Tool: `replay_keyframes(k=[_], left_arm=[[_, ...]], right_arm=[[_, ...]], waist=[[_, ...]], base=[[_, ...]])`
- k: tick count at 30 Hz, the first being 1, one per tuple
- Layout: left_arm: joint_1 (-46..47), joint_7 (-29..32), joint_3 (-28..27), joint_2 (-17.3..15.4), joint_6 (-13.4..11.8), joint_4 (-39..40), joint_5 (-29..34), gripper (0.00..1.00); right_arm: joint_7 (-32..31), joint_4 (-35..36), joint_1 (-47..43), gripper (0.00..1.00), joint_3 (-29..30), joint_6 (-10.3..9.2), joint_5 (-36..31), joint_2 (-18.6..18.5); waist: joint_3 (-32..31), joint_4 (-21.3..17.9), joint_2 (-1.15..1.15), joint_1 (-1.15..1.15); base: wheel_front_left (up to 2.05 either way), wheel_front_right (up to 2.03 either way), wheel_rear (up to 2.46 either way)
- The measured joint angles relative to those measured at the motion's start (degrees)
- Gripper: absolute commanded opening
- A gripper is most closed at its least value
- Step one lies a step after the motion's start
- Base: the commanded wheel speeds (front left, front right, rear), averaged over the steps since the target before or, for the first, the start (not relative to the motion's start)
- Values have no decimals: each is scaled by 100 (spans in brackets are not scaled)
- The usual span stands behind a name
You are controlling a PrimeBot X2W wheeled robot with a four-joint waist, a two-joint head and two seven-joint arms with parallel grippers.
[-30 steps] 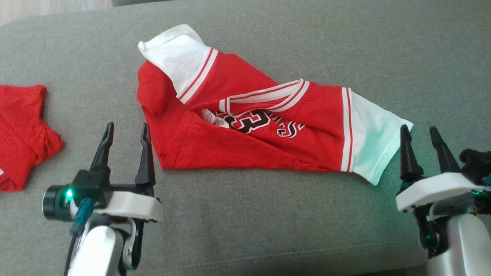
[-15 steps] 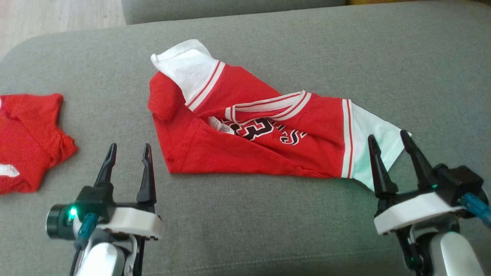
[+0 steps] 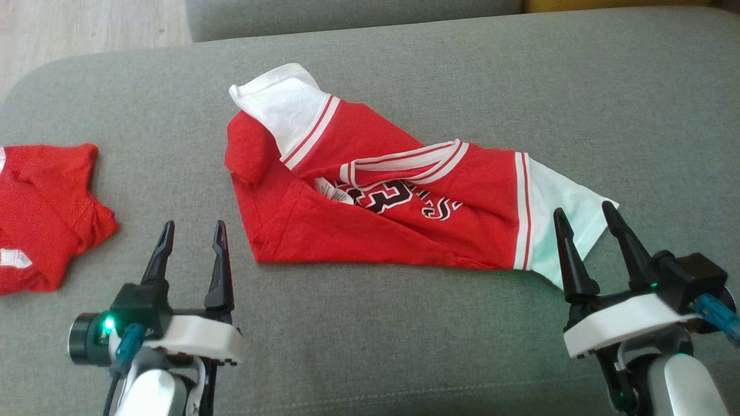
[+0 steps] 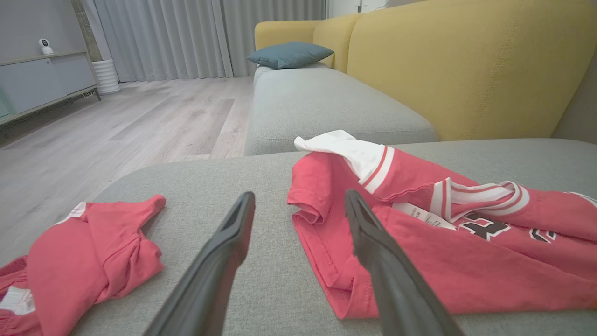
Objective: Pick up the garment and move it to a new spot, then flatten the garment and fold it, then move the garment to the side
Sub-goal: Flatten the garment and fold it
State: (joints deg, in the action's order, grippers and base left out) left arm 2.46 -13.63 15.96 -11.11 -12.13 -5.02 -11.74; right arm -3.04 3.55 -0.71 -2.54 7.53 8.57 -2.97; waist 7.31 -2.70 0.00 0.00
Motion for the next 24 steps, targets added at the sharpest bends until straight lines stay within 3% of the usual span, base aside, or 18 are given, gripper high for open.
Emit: replay_keyframes(k=[7,17,24], left_arm=[[53,160,167,-36,74,12,0,100],[1650,1559,750,255,1000,-934,-469,100],[2427,2448,708,386,1274,-2206,-926,100]], right_arm=[[-35,20,1,100,8,0,0,9],[-58,29,84,100,-76,0,0,21],[-57,-55,254,100,-115,0,51,23]], waist=[[69,3,0,0],[388,-41,0,0],[584,-245,0,0]], base=[[0,0,0],[0,0,0],[0,0,0]])
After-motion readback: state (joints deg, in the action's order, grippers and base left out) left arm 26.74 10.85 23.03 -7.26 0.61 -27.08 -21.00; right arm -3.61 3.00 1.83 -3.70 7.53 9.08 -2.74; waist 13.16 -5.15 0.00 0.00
